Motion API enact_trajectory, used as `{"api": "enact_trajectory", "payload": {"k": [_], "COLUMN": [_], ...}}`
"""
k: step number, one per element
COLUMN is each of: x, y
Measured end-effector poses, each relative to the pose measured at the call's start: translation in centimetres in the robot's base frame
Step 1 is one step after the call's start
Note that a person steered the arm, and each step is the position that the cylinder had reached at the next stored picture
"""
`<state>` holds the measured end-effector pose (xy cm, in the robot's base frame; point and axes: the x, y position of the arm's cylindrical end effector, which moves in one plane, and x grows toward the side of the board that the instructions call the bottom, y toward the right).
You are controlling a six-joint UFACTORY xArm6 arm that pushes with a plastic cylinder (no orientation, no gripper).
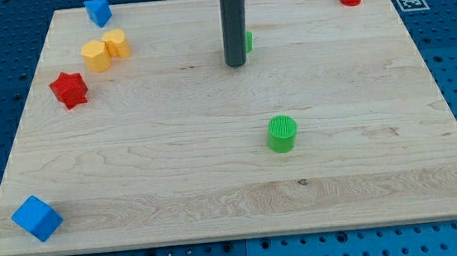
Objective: Move the green star to the top left
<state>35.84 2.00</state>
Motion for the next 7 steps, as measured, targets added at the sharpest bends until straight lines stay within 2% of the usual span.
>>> {"api": "enact_trajectory", "payload": {"k": [1,7], "x": [-0.5,-11.4], "y": [0.3,0.4]}}
